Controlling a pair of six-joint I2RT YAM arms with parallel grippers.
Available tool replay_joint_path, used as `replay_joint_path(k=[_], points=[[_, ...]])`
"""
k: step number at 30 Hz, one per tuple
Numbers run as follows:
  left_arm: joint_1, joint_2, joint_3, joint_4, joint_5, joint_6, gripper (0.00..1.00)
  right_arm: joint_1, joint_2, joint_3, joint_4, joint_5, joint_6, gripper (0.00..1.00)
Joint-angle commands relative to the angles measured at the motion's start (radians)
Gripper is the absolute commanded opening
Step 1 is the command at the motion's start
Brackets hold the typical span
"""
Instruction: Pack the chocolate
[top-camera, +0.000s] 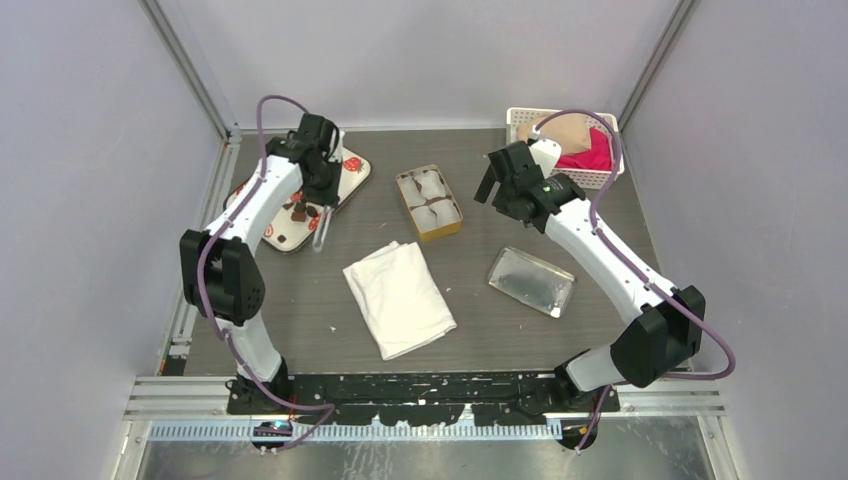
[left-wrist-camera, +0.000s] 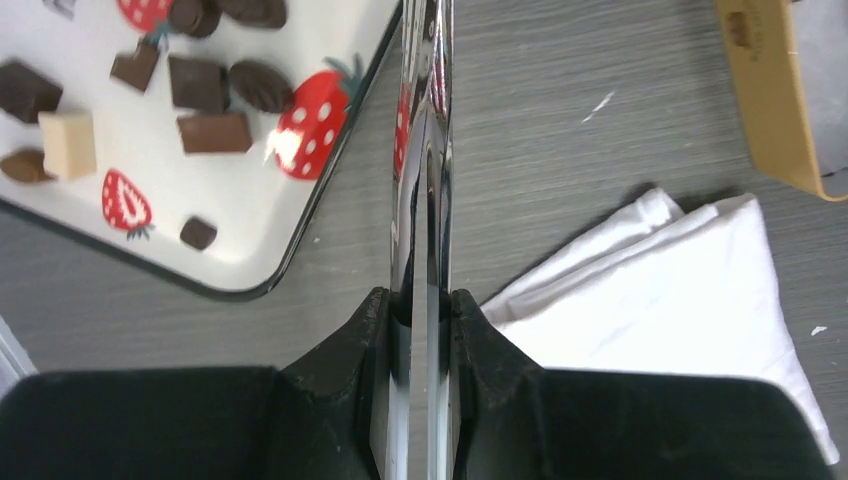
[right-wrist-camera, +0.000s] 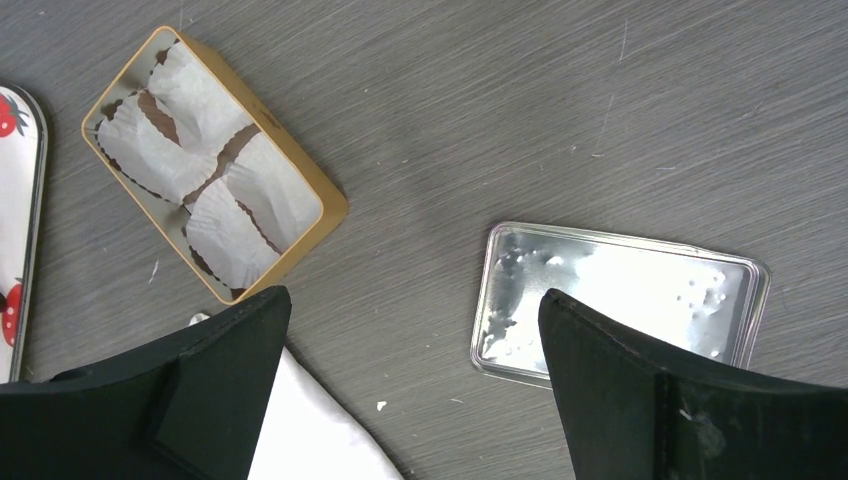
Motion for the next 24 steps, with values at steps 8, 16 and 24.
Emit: replay_joint_path(k=[8, 16, 24], points=[[0.122, 0.03, 0.09, -0.181, 0.034, -0.106, 0.26, -0.006, -0.038, 0.004, 0.048, -0.003, -0.015, 0.99], [0.139, 0.009, 0.061, -0.189, 0.023, -0.117, 0.35, -0.012, -0.054, -0.011, 0.053, -0.002, -0.024, 1.0], [0.137, 0.001, 0.025, -0.191, 0.047, -0.1, 0.31, -0.02, -0.053, -0.012, 0.058, -0.016, -0.035, 0.99]])
